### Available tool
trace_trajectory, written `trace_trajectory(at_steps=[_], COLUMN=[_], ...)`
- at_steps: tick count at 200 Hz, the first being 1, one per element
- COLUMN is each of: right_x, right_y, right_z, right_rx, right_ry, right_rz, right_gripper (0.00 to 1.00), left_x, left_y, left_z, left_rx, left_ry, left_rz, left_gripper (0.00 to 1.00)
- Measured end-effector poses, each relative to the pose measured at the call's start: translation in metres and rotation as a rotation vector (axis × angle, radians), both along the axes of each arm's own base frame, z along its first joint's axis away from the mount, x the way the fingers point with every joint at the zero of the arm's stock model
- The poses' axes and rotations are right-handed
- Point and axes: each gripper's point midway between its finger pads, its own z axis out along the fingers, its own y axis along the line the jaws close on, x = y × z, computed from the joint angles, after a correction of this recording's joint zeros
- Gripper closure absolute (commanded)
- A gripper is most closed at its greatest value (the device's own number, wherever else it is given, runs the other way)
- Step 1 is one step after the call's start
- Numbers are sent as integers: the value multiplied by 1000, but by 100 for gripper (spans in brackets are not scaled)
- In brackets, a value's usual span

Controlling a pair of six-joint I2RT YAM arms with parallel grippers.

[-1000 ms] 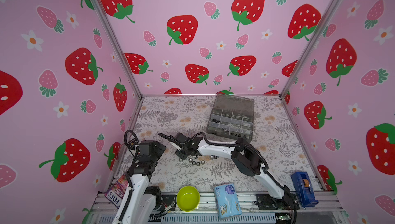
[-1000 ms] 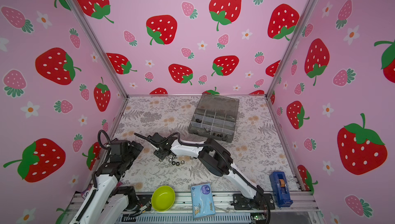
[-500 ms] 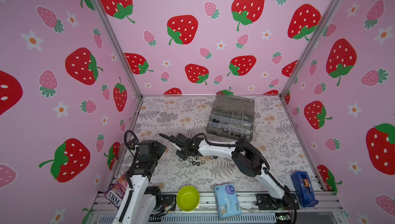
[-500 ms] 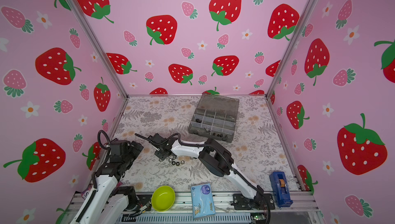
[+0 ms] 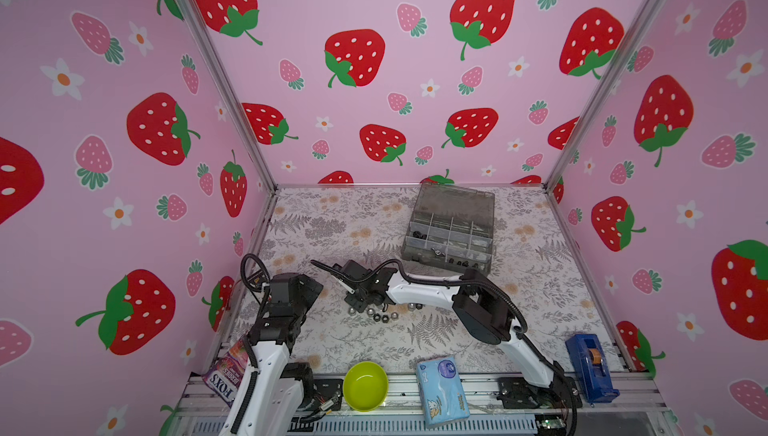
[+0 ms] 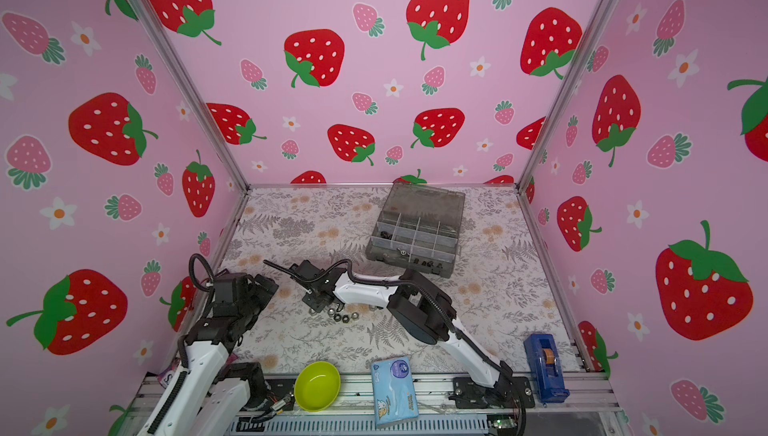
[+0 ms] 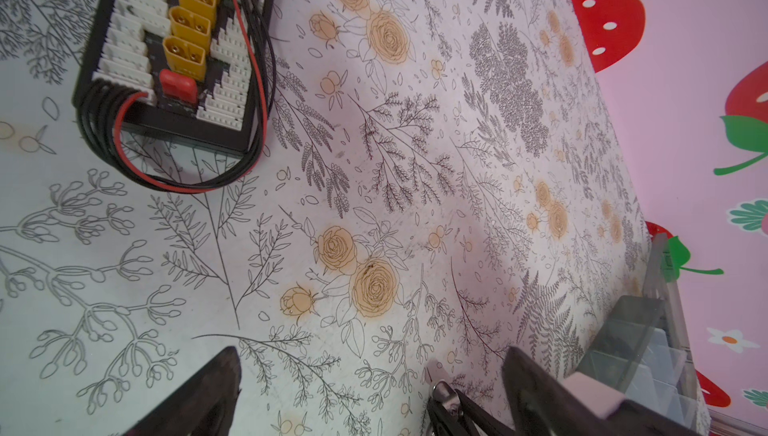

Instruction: Sort the screws and nuts into containers

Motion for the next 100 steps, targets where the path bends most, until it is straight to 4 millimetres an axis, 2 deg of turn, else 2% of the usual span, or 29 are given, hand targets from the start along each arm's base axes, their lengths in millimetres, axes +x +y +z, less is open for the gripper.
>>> trace_trajectory(at_steps=[28, 69, 100], right_x=[-2, -8, -5], right_y=[-7, -26, -32], right_z=[1, 1, 8], right_rx=[-7, -32, -23], right_ry=[6, 23, 29], right_rz=[-9, -29, -55], right_gripper=[100, 100, 100], left_x=[0, -2, -1], left_y=[-1, -3, -4], left_z=[0, -6, -6], left_rx=[-4, -13, -18], left_ry=[-1, 10, 7], left_rz=[-4, -13, -17], left_gripper=[1, 1, 1])
